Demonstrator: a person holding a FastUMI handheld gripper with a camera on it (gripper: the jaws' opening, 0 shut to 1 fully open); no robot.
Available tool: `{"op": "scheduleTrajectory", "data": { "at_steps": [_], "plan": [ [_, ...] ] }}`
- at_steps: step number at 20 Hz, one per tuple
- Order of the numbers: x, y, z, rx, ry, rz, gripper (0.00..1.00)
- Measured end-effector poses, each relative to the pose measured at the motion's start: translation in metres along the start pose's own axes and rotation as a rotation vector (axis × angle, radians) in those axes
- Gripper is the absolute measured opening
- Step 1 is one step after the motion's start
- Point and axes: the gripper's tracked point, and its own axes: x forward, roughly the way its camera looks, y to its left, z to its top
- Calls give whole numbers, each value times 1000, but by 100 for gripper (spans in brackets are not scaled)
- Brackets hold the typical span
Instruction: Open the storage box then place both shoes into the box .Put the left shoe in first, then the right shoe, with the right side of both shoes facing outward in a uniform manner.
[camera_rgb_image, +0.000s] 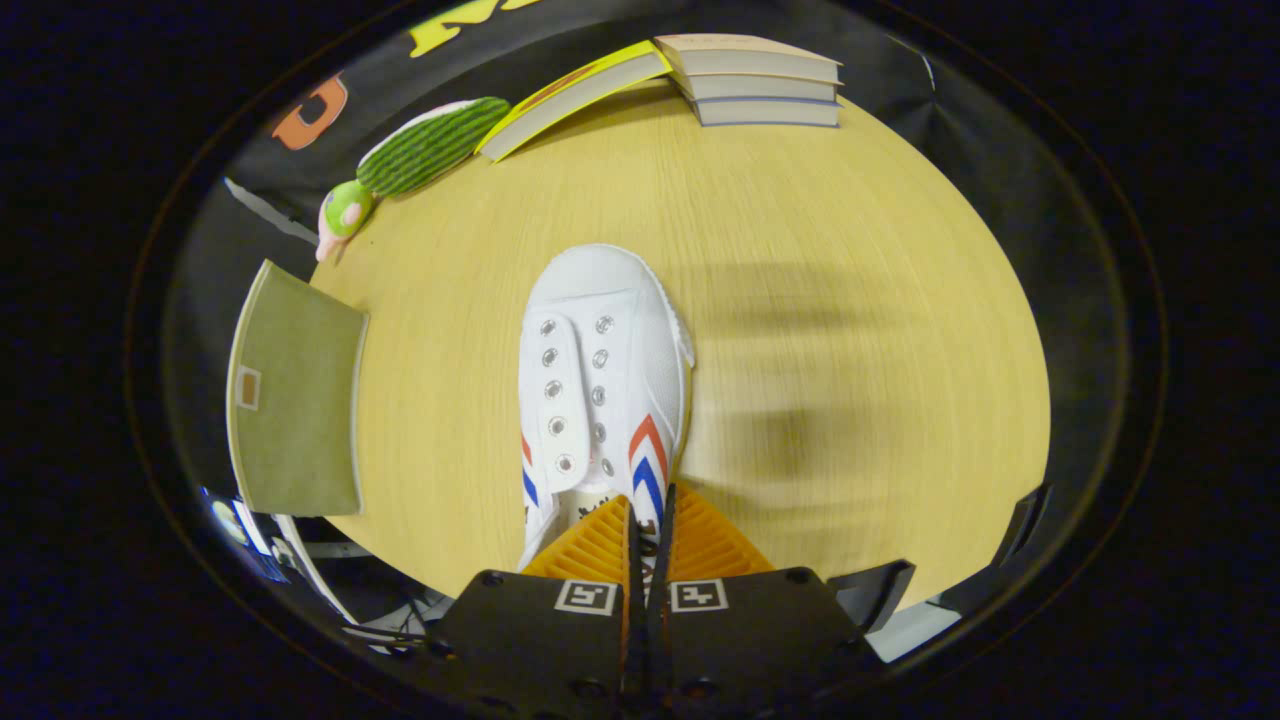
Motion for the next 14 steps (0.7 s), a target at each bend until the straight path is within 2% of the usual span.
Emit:
{"op": "scheduleTrajectory", "data": {
  "at_steps": [3, 7, 10, 14],
  "plan": [
    [-10, 18, 0, 79, -14, 89, 6],
    [-39, 63, 5, 90, -72, 196, 6],
    [-69, 113, 9, 98, -116, 312, 6],
    [-117, 190, 9, 43, -154, 452, 6]
  ]
}}
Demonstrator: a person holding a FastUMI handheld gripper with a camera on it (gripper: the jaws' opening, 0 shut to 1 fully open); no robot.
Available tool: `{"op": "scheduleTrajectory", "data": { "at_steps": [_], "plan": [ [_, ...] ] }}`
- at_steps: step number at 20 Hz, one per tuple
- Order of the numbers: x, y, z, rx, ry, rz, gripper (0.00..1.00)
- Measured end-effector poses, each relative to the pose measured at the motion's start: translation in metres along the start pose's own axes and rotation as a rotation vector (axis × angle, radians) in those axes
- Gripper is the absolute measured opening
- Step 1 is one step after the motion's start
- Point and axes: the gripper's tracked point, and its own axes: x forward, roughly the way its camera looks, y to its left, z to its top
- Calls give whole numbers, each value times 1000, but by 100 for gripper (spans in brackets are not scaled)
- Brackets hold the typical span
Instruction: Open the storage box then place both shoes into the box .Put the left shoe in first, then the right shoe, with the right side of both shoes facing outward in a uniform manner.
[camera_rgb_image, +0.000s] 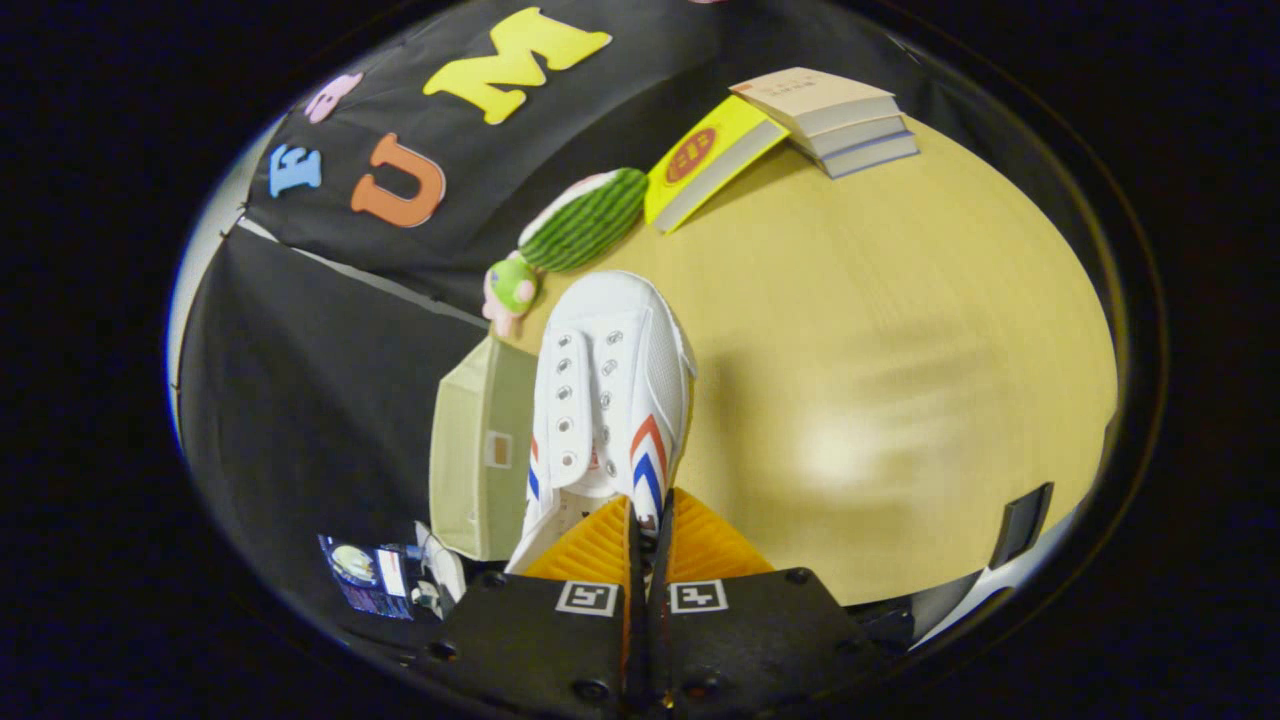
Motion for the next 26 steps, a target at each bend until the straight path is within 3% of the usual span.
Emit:
{"op": "scheduleTrajectory", "data": {
  "at_steps": [4, 11, 16, 23, 26],
  "plan": [
    [4, 81, 12, -52, -56, 35, 5],
    [65, 155, 2, -81, -42, -86, 6],
    [100, 174, -26, -73, -14, -130, 6],
    [134, 156, -46, -9, 19, -207, 6],
    [138, 158, -50, -22, 29, -191, 24]
  ]
}}
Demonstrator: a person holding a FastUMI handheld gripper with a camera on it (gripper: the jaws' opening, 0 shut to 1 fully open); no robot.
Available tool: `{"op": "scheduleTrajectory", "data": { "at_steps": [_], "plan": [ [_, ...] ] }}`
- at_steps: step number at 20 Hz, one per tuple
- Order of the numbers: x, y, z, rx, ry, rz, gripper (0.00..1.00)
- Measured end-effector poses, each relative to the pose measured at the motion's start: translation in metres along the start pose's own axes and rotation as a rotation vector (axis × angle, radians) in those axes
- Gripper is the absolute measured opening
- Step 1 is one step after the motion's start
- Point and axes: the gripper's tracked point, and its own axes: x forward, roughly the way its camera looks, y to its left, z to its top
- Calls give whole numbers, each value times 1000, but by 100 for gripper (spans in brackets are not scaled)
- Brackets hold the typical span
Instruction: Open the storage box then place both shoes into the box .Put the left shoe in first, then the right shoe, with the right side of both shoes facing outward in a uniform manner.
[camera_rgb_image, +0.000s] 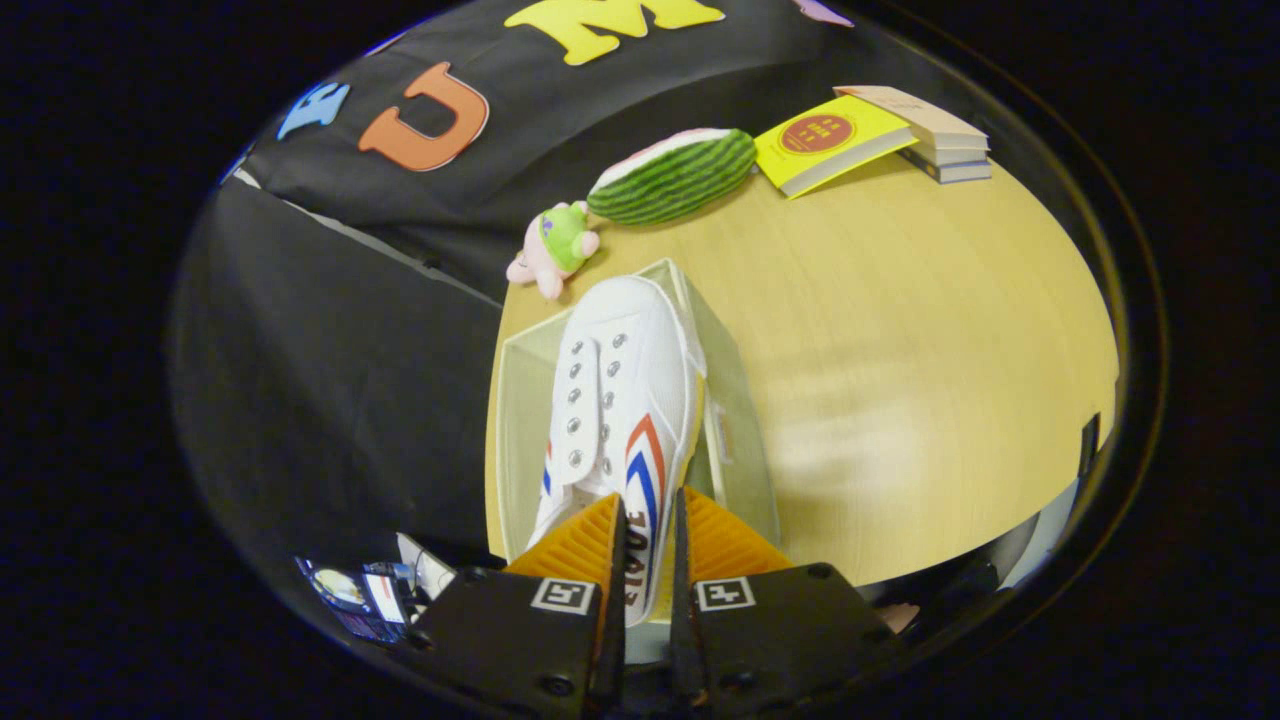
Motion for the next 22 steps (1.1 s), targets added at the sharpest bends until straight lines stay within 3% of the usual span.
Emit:
{"op": "scheduleTrajectory", "data": {
  "at_steps": [3, 4, 8, 15, 22],
  "plan": [
    [-2, 7, 2, -20, -12, 53, 41],
    [-8, 11, 3, -25, -20, 65, 41],
    [-14, 6, 11, -76, -71, 68, 80],
    [-36, 2, 40, -267, -256, 15, 84],
    [-115, -12, 100, -459, -747, -85, 87]
  ]
}}
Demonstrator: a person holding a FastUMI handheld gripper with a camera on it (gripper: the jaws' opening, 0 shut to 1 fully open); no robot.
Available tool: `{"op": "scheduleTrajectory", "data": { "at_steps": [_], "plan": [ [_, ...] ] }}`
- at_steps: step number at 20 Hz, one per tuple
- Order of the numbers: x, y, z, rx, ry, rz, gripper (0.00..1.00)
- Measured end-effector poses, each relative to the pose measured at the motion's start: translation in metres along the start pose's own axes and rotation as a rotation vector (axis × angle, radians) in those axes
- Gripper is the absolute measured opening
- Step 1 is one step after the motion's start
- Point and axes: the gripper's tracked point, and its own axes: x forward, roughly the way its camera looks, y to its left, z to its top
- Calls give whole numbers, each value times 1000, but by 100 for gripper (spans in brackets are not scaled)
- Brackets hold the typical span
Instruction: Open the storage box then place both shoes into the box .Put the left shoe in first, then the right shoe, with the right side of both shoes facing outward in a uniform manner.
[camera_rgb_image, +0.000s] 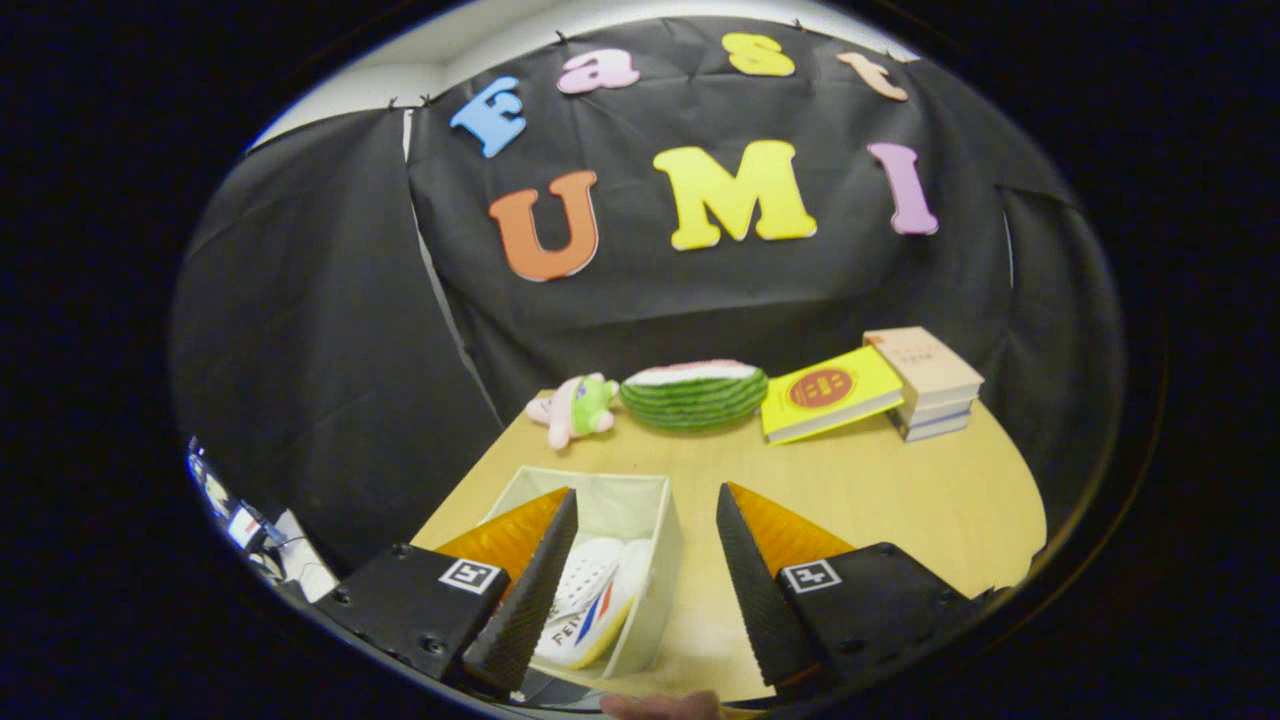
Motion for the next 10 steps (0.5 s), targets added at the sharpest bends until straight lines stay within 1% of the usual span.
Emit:
{"op": "scheduleTrajectory", "data": {
  "at_steps": [2, 5, 6, 9, 10],
  "plan": [
    [-23, -13, 21, -1, -128, -31, 92],
    [-54, -25, 39, -3, -273, -55, 98],
    [-66, -29, 43, -12, -308, -58, 100],
    [-94, -47, 47, -15, -399, -73, 100],
    [-102, -52, 44, -32, -407, -83, 100]
  ]
}}
